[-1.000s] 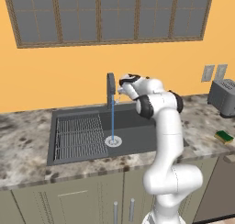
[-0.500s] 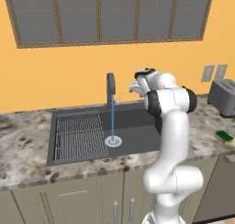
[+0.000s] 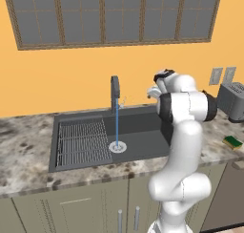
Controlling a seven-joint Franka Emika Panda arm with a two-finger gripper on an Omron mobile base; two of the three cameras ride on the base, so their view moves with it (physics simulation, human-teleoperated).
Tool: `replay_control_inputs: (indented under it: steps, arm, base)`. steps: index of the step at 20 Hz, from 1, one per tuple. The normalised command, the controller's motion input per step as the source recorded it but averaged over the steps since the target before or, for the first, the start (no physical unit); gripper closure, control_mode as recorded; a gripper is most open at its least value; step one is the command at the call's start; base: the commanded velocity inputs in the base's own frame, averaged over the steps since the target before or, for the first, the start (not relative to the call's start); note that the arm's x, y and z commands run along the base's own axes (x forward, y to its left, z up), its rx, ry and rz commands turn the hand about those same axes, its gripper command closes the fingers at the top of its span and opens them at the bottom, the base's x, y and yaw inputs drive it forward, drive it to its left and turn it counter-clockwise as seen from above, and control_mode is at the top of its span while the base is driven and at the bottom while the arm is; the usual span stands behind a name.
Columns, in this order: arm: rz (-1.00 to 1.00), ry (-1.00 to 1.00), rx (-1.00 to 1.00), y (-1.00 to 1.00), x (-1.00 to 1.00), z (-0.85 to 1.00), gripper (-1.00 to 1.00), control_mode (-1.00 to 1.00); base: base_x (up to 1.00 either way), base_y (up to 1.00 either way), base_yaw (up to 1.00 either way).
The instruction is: Soak the sponge with water for a few seconds and then drop it inside the sink.
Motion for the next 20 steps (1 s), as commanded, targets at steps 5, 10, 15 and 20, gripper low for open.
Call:
replay_control_inputs:
  steps: [5,10,15,20]
  arm:
    - [0.0,0.15,0.0,-0.45,-0.38,0.27,-1.0,-1.0]
    - [0.0,0.11,0.0,-0.47,-0.44,0.17,-1.0,-1.0]
    - [0.03,0.14,-0.02,-0.21,-0.39,0.06,-1.0,-1.0]
    - [0.15,0.17,-0.02,-0.03,-0.36,0.0,-1.0,-1.0]
  base:
    - [0.0,0.0,0.0]
    - [0.0,0.0,0.0]
    - [0.0,0.0,0.0]
    - [0.0,0.0,0.0]
